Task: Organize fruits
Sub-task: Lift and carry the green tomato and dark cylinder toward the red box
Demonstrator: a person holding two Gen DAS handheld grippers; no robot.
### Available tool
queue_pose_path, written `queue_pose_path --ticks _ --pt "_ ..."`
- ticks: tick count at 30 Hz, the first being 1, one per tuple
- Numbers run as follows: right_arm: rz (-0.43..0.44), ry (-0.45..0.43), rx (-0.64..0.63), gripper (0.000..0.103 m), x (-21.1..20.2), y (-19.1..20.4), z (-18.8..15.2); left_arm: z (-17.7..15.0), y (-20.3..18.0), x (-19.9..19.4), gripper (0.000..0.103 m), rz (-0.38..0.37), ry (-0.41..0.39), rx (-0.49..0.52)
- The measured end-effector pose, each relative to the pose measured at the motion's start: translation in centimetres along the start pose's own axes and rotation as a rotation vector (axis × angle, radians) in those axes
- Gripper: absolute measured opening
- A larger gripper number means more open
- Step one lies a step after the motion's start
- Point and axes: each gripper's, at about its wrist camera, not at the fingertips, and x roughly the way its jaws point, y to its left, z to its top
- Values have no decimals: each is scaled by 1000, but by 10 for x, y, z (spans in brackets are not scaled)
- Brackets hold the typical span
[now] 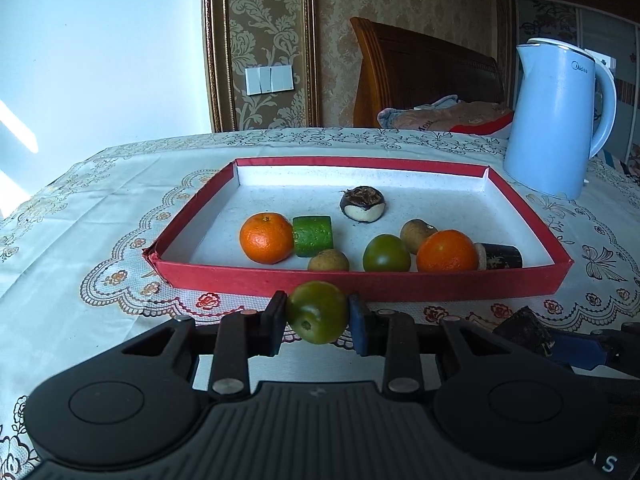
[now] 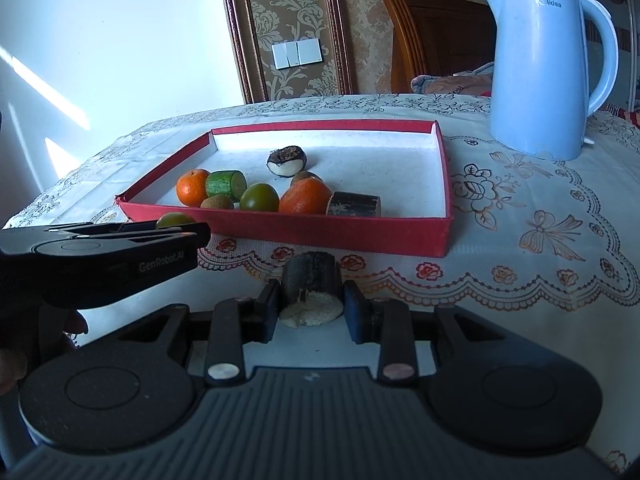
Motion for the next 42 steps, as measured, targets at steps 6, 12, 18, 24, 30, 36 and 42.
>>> queue_pose_path --ticks 6,12,18,24,30,36,42 --pt "-4 -12 -7 31 1 9 2 -2 3 -1 32 12 -5 -13" --pt "-2 -9 -15 31 6 15 4 -2 5 0 32 16 -2 -26" --pt "-4 -8 -18 32 9 18 5 -3 5 -3 32 19 -14 -31" --pt "-4 -8 -18 32 10 19 6 -3 5 -4 32 21 -23 -32" --pt "-5 -10 -18 32 10 19 6 -3 5 -4 32 23 -29 -32" --pt "-5 -15 -19 32 9 21 6 -2 6 -5 32 30 -33 -36" --pt "-3 -21 -24 32 9 22 7 -2 9 -5 32 39 -34 -49"
